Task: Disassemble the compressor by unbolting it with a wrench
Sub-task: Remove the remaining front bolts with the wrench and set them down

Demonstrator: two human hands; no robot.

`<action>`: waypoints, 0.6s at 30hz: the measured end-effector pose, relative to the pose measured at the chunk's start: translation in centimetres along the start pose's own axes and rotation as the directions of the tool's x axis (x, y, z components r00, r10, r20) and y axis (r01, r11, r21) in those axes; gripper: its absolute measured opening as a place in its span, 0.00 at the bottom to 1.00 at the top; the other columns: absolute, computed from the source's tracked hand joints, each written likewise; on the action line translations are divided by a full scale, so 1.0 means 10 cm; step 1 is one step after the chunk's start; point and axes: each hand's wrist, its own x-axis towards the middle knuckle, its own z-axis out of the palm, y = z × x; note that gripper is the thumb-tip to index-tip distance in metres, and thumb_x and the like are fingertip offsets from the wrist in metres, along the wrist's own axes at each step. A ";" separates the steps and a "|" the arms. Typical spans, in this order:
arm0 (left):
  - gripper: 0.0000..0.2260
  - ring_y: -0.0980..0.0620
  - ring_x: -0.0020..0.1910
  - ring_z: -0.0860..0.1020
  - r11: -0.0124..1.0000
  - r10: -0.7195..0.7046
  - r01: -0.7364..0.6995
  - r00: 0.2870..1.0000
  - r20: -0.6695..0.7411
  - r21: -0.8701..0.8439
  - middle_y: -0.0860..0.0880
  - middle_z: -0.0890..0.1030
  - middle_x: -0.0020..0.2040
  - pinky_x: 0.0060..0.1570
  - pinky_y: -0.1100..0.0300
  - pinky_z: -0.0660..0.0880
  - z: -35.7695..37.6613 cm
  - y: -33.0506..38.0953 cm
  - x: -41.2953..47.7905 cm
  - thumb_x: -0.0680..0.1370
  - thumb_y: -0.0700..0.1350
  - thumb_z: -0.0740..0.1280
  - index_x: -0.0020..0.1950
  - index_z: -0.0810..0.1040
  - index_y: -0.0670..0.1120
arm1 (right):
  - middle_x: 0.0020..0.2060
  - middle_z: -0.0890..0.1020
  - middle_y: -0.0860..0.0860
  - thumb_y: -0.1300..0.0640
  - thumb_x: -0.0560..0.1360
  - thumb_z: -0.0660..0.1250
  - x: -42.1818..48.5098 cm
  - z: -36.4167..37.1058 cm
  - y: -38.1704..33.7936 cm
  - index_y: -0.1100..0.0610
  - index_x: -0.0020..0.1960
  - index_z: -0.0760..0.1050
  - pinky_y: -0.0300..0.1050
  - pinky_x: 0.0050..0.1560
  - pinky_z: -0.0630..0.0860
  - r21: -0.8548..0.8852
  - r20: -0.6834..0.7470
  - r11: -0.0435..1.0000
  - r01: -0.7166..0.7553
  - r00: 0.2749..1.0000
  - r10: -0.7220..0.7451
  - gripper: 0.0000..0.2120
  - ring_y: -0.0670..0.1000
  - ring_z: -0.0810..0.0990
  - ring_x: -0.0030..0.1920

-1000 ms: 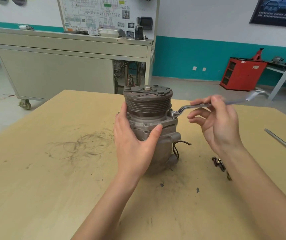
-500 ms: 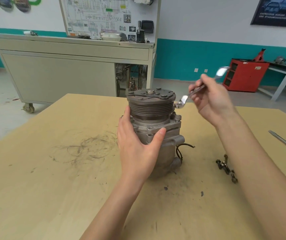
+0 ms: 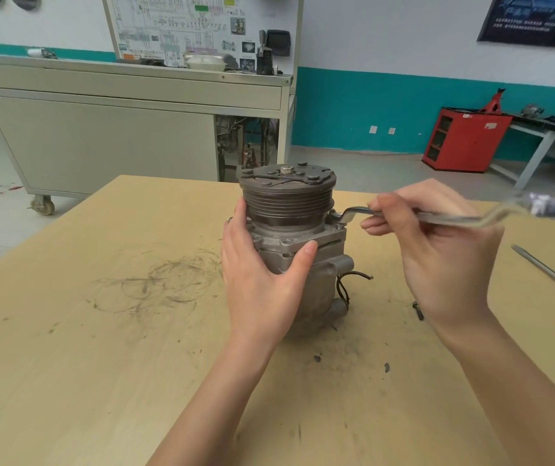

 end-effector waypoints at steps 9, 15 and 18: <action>0.41 0.51 0.75 0.60 1.000 -0.013 0.013 1.000 0.009 0.010 0.52 0.64 0.74 0.73 0.45 0.61 0.00 0.02 0.00 0.69 0.59 0.69 0.78 0.55 0.51 | 0.29 0.81 0.49 0.60 0.80 0.54 0.10 0.15 0.38 0.60 0.36 0.72 0.38 0.27 0.76 0.556 -0.002 0.720 -0.416 0.865 0.501 0.16 0.52 0.81 0.27; 0.42 0.51 0.76 0.58 1.000 -0.020 0.020 1.000 0.020 0.021 0.53 0.63 0.75 0.73 0.45 0.60 -0.02 0.03 0.00 0.69 0.61 0.68 0.78 0.54 0.52 | 0.27 0.73 0.49 0.58 0.79 0.56 0.40 0.63 0.89 0.56 0.33 0.69 0.42 0.30 0.61 0.421 0.525 0.340 -0.841 0.532 0.665 0.17 0.48 0.67 0.28; 0.42 0.51 0.76 0.58 0.999 -0.019 0.018 1.000 0.023 0.033 0.52 0.63 0.75 0.73 0.45 0.60 -0.02 0.04 0.00 0.69 0.61 0.68 0.79 0.54 0.52 | 0.30 0.72 0.51 0.54 0.79 0.58 0.44 0.72 0.91 0.54 0.32 0.72 0.45 0.33 0.58 0.398 0.577 0.301 -0.867 0.491 0.652 0.17 0.50 0.65 0.31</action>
